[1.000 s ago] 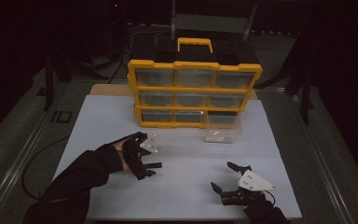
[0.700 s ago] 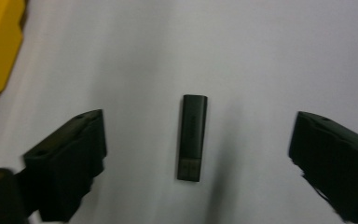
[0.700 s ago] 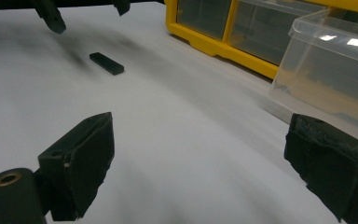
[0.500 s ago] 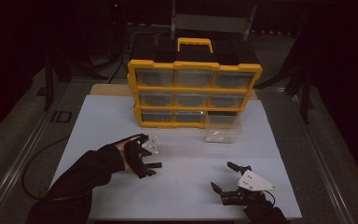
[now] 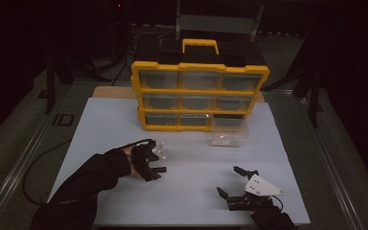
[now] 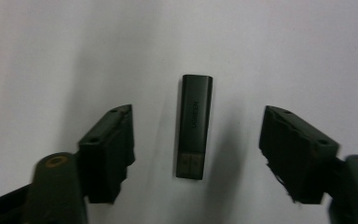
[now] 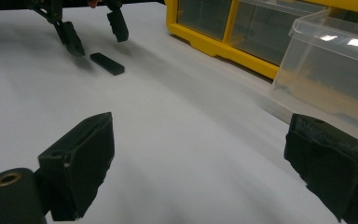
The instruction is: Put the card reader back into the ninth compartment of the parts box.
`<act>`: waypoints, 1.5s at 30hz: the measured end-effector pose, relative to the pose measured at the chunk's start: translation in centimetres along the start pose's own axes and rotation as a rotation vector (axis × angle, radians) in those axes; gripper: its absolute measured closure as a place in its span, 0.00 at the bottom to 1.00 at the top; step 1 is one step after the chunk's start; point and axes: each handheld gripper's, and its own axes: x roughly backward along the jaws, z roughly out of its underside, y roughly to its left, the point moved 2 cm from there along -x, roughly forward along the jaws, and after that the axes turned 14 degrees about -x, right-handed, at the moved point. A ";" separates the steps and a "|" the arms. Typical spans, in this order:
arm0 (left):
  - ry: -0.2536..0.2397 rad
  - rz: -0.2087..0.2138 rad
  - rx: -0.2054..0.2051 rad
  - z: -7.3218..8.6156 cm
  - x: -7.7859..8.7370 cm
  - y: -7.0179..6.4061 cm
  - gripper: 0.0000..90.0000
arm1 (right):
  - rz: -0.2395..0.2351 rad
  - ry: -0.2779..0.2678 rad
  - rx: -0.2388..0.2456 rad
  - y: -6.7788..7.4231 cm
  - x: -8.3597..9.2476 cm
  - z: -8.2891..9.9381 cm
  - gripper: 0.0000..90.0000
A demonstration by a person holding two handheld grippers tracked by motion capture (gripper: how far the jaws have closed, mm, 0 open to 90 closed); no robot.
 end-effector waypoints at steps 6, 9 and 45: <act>0.024 0.022 -0.005 0.0 -0.4 0.0 0.48 | 0.000 0.001 0.001 0.0 0.0 0.0 0.09; 0.028 0.028 -0.007 0.1 -0.5 0.0 0.53 | -0.002 -0.002 0.000 0.0 0.0 0.0 0.09; 0.073 0.080 0.007 -0.2 -1.4 0.6 0.82 | -0.003 0.000 0.000 0.0 0.0 0.0 0.09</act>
